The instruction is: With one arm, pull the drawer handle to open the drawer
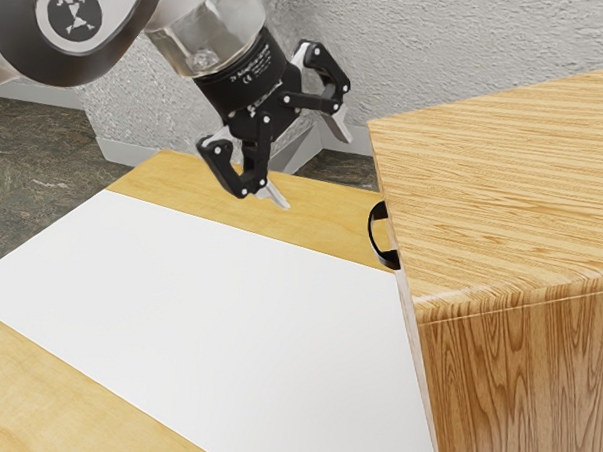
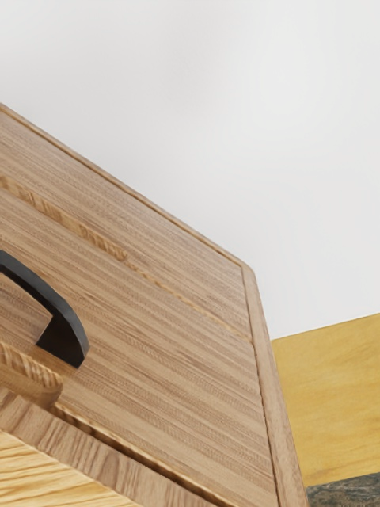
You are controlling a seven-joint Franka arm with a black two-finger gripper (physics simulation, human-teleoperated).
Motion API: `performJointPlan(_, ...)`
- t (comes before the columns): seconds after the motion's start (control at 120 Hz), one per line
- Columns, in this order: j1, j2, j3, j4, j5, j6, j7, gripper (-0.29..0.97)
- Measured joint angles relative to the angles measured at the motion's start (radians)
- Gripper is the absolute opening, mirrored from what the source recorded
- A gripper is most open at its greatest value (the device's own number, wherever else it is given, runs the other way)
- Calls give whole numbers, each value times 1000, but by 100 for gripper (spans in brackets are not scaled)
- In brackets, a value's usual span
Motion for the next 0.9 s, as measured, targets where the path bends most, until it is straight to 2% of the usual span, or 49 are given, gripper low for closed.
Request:
performJointPlan(0.108,3,-23,0,-74,-38,85,35,67)
performJointPlan(0.192,-74,-107,-1,-185,-52,148,59,67)
performJointPlan(0.292,-131,-150,12,-290,-77,231,98,66)
performJointPlan(0.375,-157,-193,84,-336,-91,306,161,65)
performJointPlan(0.45,-285,-204,245,-344,-89,358,221,64)
performJointPlan(0.525,-340,-207,311,-347,-79,395,274,64)
performJointPlan(0.742,-400,-218,333,-387,-59,449,392,63)
performJointPlan(0.9,-416,-286,342,-470,-56,471,440,62)
